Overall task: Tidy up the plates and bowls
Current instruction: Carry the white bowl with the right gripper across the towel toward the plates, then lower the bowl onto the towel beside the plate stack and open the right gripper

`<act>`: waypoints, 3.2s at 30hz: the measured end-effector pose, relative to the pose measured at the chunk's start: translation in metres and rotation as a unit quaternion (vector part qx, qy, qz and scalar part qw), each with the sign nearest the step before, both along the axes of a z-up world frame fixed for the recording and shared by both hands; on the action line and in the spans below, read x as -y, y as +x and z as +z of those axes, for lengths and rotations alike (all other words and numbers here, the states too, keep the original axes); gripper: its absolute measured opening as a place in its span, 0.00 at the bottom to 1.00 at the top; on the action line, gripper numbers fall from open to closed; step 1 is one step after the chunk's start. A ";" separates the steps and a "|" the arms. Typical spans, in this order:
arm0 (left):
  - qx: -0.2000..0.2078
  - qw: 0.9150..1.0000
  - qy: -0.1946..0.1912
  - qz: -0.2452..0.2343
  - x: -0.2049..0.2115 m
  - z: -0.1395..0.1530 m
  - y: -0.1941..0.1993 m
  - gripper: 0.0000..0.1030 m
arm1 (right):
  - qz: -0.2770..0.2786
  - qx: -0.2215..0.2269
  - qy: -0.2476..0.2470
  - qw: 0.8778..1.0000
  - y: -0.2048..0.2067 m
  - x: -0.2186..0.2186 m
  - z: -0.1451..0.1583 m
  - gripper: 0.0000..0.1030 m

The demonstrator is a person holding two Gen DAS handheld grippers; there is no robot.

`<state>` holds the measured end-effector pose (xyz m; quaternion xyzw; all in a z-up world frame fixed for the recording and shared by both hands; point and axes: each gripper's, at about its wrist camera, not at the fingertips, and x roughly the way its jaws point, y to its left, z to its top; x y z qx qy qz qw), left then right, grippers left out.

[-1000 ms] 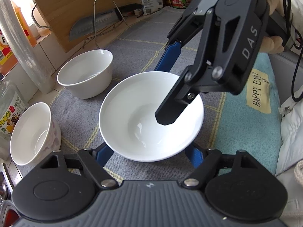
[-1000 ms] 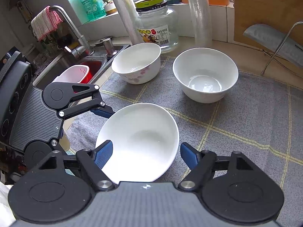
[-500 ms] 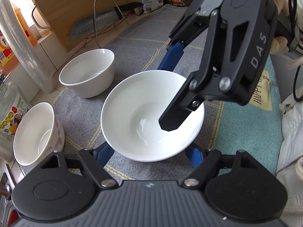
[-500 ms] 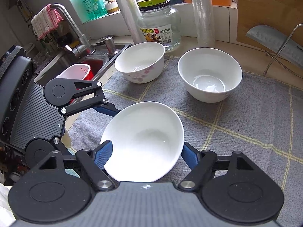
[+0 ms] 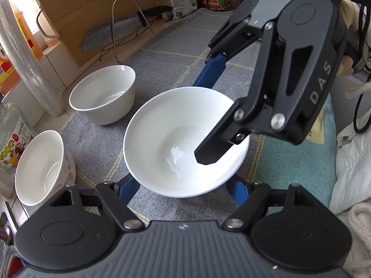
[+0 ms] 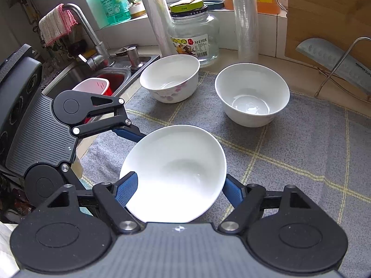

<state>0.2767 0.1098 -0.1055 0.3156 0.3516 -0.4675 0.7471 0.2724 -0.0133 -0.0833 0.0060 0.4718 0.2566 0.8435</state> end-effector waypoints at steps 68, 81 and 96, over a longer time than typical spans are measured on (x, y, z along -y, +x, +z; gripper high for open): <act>0.000 0.999 0.026 -0.034 0.163 -0.001 -0.030 0.78 | -0.058 0.004 -0.006 0.998 -0.049 0.161 -0.005 0.82; 0.000 0.999 0.032 -0.039 0.165 -0.008 -0.021 0.83 | -0.057 -0.003 -0.001 0.998 -0.051 0.160 -0.013 0.89; -0.009 1.000 0.013 0.014 0.153 -0.005 -0.020 0.90 | -0.064 0.011 -0.019 0.998 -0.057 0.158 -0.010 1.00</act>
